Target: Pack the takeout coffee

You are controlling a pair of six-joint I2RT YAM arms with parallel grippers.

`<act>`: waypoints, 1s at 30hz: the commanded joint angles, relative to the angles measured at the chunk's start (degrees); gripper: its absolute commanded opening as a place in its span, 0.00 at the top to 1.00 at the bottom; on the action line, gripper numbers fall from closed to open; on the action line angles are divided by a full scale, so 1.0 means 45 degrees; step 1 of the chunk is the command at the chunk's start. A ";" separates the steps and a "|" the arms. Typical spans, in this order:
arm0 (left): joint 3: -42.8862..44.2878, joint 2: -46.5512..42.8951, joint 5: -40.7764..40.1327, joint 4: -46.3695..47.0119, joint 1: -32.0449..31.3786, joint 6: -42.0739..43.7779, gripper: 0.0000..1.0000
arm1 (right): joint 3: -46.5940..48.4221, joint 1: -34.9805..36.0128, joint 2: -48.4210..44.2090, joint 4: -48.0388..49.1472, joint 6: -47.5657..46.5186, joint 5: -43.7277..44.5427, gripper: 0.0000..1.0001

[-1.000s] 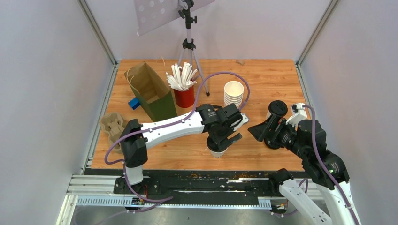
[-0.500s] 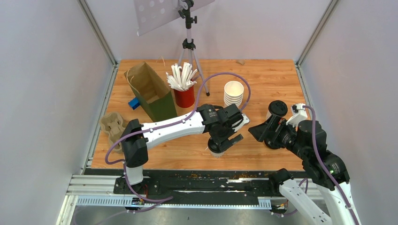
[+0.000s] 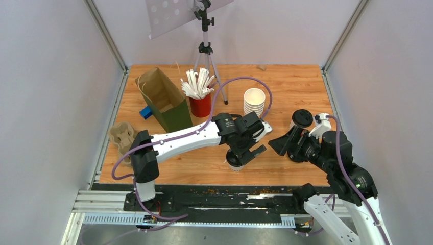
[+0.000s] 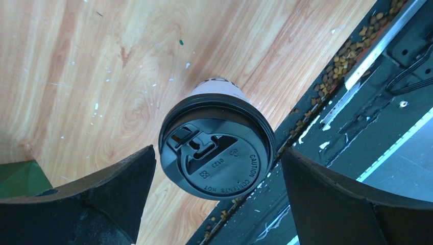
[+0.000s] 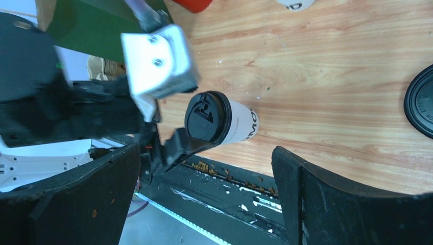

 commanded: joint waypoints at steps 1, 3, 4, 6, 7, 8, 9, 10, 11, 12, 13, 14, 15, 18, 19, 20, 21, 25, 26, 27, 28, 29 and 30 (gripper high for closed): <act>-0.0045 -0.1640 -0.0752 0.1068 -0.0091 -0.0385 0.00 | -0.0601 0.0073 -0.0332 0.0696 0.0011 -0.0979 0.00; -0.0308 -0.2121 -0.1422 0.1328 -0.0021 -0.0580 0.00 | -0.0928 0.0072 -0.0414 0.0911 0.0055 -0.1450 0.00; -0.0483 -0.2352 -0.1701 0.1490 0.0078 -0.0771 0.00 | -0.1106 0.0072 -0.0426 0.1077 0.0064 -0.1708 0.01; -0.0933 -0.2866 -0.1858 0.1772 0.0468 -0.1367 0.00 | -0.1527 0.0083 -0.0437 0.1474 0.0062 -0.2200 0.04; -0.1335 -0.3202 -0.1559 0.2048 0.0718 -0.1602 0.00 | -0.1796 0.0072 -0.0416 0.1706 0.0087 -0.2427 0.05; -0.1759 -0.3562 -0.1133 0.2354 0.0981 -0.1824 0.00 | -0.2052 0.0073 -0.0367 0.1931 0.0117 -0.2668 0.07; -0.2276 -0.3902 -0.0774 0.2739 0.1199 -0.2005 0.00 | -0.2323 0.0073 -0.0285 0.2176 0.0133 -0.2937 0.09; -0.2770 -0.4257 -0.0505 0.3148 0.1402 -0.2215 0.00 | -0.2535 0.0068 -0.0170 0.2378 0.0176 -0.3171 0.10; -0.3257 -0.4602 -0.0381 0.3470 0.1547 -0.2330 0.00 | -0.2752 0.0068 -0.0048 0.2576 0.0211 -0.3369 0.12; -0.3730 -0.4914 -0.0387 0.3820 0.1590 -0.2406 0.00 | -0.2952 0.0068 0.0082 0.2762 0.0237 -0.3525 0.14; -0.4153 -0.5221 -0.0505 0.4113 0.1622 -0.2474 0.00 | -0.3129 0.0072 0.0225 0.2934 0.0232 -0.3648 0.15; -0.4602 -0.5467 -0.0588 0.4367 0.1677 -0.2543 0.00 | -0.3312 0.0090 0.0392 0.3105 0.0255 -0.3751 0.16; -0.4970 -0.5671 -0.0587 0.4628 0.1750 -0.2610 0.00 | -0.3455 0.0122 0.0554 0.3299 0.0254 -0.3844 0.17; -0.5897 -0.5930 -0.0174 0.5315 0.1904 -0.2821 0.04 | -0.3815 0.0282 0.1152 0.3900 0.0337 -0.4120 0.18; -0.6070 -0.5924 -0.0034 0.5499 0.1959 -0.2875 0.06 | -0.3919 0.0380 0.1350 0.4097 0.0341 -0.4132 0.19; -0.6238 -0.5864 0.0069 0.5698 0.2010 -0.2925 0.08 | -0.3987 0.0468 0.1543 0.4292 0.0339 -0.4087 0.19; -0.6354 -0.5792 0.0086 0.5827 0.2082 -0.3005 0.12 | -0.4061 0.0584 0.1750 0.4498 0.0344 -0.4035 0.20; -0.6697 -0.5490 0.0471 0.6373 0.2327 -0.3258 0.23 | -0.4203 0.1050 0.2842 0.5323 0.0253 -0.3951 0.24; -0.6802 -0.5449 0.0637 0.6544 0.2359 -0.3289 0.25 | -0.4186 0.1138 0.3104 0.5410 0.0184 -0.3923 0.25; -0.6903 -0.5425 0.0804 0.6727 0.2360 -0.3309 0.27 | -0.4142 0.1205 0.3371 0.5480 0.0085 -0.3905 0.27; -0.7009 -0.5395 0.0950 0.6908 0.2387 -0.3331 0.29 | -0.4086 0.1257 0.3632 0.5508 -0.0020 -0.3900 0.29; -0.7080 -0.5340 0.1024 0.7009 0.2391 -0.3351 0.30 | -0.4027 0.1295 0.3855 0.5511 -0.0126 -0.3873 0.32; -0.7143 -0.5277 0.1073 0.7102 0.2386 -0.3339 0.32 | -0.3949 0.1300 0.4046 0.5512 -0.0220 -0.3837 0.34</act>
